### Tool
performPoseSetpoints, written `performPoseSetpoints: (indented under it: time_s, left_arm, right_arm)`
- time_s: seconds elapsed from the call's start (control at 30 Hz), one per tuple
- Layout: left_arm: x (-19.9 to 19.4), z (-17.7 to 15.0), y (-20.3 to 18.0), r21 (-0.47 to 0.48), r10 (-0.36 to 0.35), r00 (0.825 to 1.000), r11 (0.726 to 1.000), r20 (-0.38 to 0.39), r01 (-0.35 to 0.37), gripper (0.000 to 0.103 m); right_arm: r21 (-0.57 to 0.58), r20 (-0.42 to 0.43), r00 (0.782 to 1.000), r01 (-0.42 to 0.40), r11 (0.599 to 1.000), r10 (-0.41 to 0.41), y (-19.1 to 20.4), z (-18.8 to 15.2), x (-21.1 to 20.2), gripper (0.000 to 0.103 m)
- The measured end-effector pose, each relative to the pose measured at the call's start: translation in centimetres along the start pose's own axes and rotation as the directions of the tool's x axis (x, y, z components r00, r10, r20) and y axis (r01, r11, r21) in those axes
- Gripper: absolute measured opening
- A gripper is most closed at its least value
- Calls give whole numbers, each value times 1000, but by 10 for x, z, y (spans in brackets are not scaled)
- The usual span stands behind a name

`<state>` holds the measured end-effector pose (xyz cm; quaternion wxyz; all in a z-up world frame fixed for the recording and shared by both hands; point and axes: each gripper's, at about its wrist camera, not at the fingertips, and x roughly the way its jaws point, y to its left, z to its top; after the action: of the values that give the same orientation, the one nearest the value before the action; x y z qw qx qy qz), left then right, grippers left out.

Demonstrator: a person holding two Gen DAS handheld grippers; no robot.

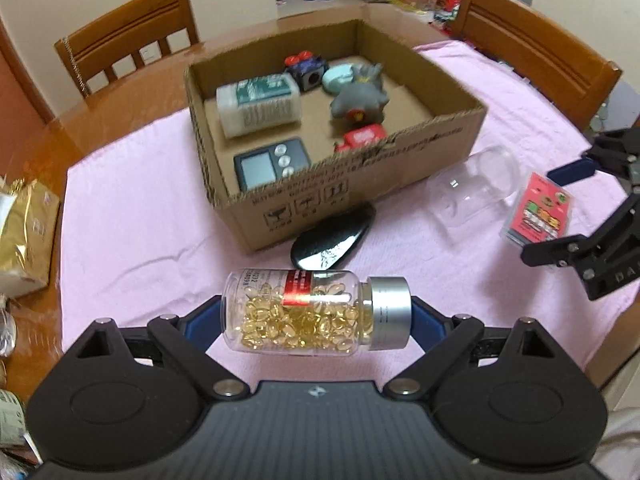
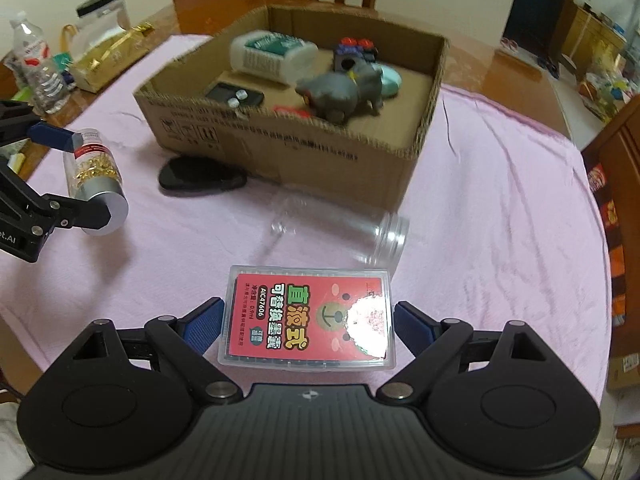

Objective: Organize rigid objects
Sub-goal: 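Carry the capsule bottle and red card box into the box and release both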

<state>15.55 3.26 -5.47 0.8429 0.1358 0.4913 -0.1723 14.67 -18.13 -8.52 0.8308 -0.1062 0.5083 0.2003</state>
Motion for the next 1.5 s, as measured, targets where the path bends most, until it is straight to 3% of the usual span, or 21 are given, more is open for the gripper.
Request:
performPoseSetpoints:
  time_s: [0.3, 0.5, 0.77, 0.93, 1.13, 1.2, 1.5]
  left_arm:
    - [-32, 39, 2, 31, -15, 994, 999, 110, 12, 93]
    - [-17, 78, 1, 37, 0, 986, 999, 165, -6, 93]
    - [16, 115, 8, 19, 28, 988, 999, 153, -31, 93]
    - [31, 142, 21, -11, 43, 987, 999, 157, -42, 93]
    - [49, 172, 28, -25, 54, 986, 998, 155, -50, 93]
    - [56, 180, 30, -29, 58, 987, 998, 148, -54, 93]
    - [90, 205, 43, -60, 86, 990, 995, 109, -79, 93]
  right_arm:
    - [-52, 87, 996, -21, 998, 25, -3, 31, -35, 93]
    - [-81, 153, 988, -6, 997, 18, -8, 57, -47, 93]
    - [-93, 191, 982, 14, 996, 4, -17, 93, -37, 93]
    - [-81, 172, 985, 4, 997, 10, -24, 111, -15, 93]
    - [-47, 157, 988, -5, 999, 12, -34, 119, 5, 94]
    - [-24, 157, 988, -8, 1000, 12, -38, 119, 11, 102]
    - [64, 165, 986, -31, 997, 20, -50, 117, 7, 103]
